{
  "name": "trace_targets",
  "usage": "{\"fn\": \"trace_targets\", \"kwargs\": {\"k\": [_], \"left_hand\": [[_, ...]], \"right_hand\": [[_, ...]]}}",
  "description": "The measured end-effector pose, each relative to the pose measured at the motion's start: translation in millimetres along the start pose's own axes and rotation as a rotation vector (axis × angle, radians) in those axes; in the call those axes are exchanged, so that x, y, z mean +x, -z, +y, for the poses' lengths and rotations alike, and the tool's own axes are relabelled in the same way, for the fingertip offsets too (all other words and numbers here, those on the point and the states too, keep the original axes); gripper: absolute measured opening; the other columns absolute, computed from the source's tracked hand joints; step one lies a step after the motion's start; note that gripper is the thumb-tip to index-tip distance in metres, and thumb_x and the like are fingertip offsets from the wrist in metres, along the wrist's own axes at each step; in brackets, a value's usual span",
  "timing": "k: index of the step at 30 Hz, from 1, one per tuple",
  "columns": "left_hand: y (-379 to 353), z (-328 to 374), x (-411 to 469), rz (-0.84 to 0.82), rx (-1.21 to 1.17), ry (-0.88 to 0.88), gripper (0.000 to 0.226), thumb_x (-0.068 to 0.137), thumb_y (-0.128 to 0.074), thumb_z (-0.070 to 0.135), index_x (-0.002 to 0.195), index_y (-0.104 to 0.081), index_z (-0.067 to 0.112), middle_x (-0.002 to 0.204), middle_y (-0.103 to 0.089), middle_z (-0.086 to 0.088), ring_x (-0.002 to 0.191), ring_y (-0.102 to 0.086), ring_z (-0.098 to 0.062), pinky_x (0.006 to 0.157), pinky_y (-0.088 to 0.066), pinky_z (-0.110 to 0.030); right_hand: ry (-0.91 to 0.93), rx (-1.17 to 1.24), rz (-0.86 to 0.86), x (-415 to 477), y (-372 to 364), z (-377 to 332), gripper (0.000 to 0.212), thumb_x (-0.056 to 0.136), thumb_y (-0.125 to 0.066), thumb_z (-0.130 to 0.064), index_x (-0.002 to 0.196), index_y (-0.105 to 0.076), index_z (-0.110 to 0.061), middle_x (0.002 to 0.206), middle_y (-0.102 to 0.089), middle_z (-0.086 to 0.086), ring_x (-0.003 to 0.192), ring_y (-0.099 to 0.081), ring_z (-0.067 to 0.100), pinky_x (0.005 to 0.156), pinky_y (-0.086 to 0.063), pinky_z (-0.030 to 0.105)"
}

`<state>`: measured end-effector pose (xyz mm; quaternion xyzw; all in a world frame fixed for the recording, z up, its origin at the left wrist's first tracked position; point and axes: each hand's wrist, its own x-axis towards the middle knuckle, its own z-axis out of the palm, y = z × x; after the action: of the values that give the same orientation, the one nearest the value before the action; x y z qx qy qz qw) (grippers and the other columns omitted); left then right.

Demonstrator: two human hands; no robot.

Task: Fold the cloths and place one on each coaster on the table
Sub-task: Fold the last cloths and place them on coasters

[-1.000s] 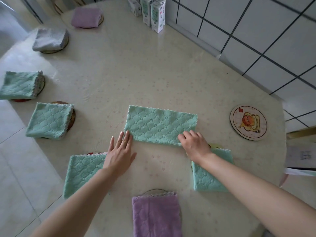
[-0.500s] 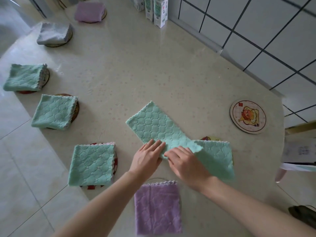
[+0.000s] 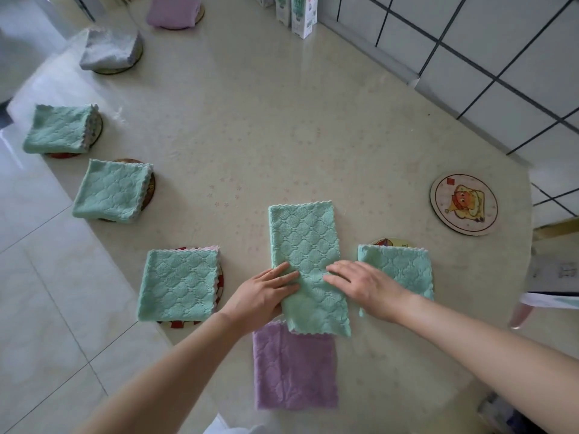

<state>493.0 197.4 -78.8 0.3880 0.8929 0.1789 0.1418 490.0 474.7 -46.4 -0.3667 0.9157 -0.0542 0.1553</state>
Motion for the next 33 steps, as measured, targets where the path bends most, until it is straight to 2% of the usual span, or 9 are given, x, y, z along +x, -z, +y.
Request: {"fn": "trace_targets", "kwargs": {"k": [3,5,7,10,14,19,24,29,33], "left_hand": [[6,3,2,0.062,-0.111,0.065,0.046,0.089,-0.042,0.038,0.128,-0.06,0.021,0.133,-0.058,0.007,0.133,-0.043,-0.016,0.107,-0.041,-0.034],[16,6,6,0.101,-0.205,0.189,0.044,0.086,-0.043,0.031,0.126,-0.061,0.027,0.122,-0.065,0.008,0.12,-0.056,-0.009,0.093,-0.049,-0.026],[28,6,14,0.138,-0.246,0.293,0.04,0.083,-0.049,0.021,0.117,-0.067,0.027,0.089,-0.075,0.0,0.076,-0.07,-0.014,0.061,-0.05,-0.023],[39,-6,34,0.175,-0.334,0.471,0.031,0.091,-0.054,0.031,0.073,-0.068,0.011,0.051,-0.059,-0.002,0.041,-0.05,-0.019,0.046,-0.036,-0.024],[42,-26,61,0.151,-0.529,0.769,0.052,0.092,-0.052,0.044,0.063,-0.058,0.001,0.061,-0.062,-0.017,0.054,-0.061,-0.032,0.051,-0.052,-0.043],[40,-38,80,0.2,-0.713,0.959,0.047,0.092,-0.054,0.041,0.073,-0.064,-0.001,0.073,-0.065,-0.021,0.061,-0.067,-0.033,0.05,-0.057,-0.046],[38,-36,82,0.205,-0.7,1.022,0.047,0.091,-0.056,0.042,0.069,-0.061,0.001,0.062,-0.058,-0.013,0.057,-0.064,-0.032,0.049,-0.056,-0.043],[30,-33,75,0.275,-0.715,1.014,0.038,0.089,-0.058,0.042,0.07,-0.065,0.01,0.066,-0.064,-0.012,0.06,-0.063,-0.031,0.056,-0.056,-0.047],[28,-25,67,0.32,-0.75,1.025,0.038,0.089,-0.06,0.039,0.074,-0.063,0.004,0.069,-0.067,-0.012,0.06,-0.063,-0.031,0.052,-0.05,-0.037]], "right_hand": [[0.003,0.08,-0.051,5,0,6,0.077,0.063,-0.07,0.005,0.133,-0.045,-0.016,0.127,-0.052,0.007,0.119,-0.05,0.025,0.09,-0.05,0.041],[0.009,0.099,-0.049,10,0,13,0.075,0.068,-0.07,-0.003,0.135,-0.043,-0.019,0.125,-0.051,0.004,0.117,-0.048,0.023,0.091,-0.048,0.039],[-0.007,0.161,-0.058,18,-1,18,0.075,0.068,-0.066,0.0,0.136,-0.044,-0.02,0.122,-0.054,0.003,0.113,-0.049,0.021,0.091,-0.046,0.036],[-0.199,0.519,-0.089,31,11,20,0.054,0.084,-0.067,-0.017,0.135,-0.047,-0.018,0.11,-0.057,-0.002,0.107,-0.054,0.02,0.085,-0.041,0.024],[-0.649,0.922,0.09,53,23,23,0.016,0.091,-0.058,-0.038,0.093,-0.061,-0.022,0.075,-0.061,-0.007,0.073,-0.059,0.019,0.057,-0.039,0.019],[-0.84,0.88,0.185,77,17,32,0.029,0.091,-0.058,-0.029,0.072,-0.056,-0.008,0.051,-0.05,-0.004,0.047,-0.056,0.012,0.056,-0.051,0.023],[-0.919,0.848,0.125,88,11,34,0.031,0.09,-0.055,-0.032,0.079,-0.056,-0.003,0.057,-0.054,0.003,0.06,-0.065,0.026,0.064,-0.057,0.045],[-0.919,0.851,0.124,86,13,31,0.028,0.09,-0.054,-0.028,0.081,-0.056,-0.002,0.06,-0.057,0.004,0.057,-0.066,0.023,0.065,-0.057,0.045],[-0.946,0.833,0.131,86,14,27,0.029,0.088,-0.052,-0.031,0.069,-0.049,-0.009,0.058,-0.053,0.004,0.066,-0.066,0.03,0.064,-0.056,0.043]]}}
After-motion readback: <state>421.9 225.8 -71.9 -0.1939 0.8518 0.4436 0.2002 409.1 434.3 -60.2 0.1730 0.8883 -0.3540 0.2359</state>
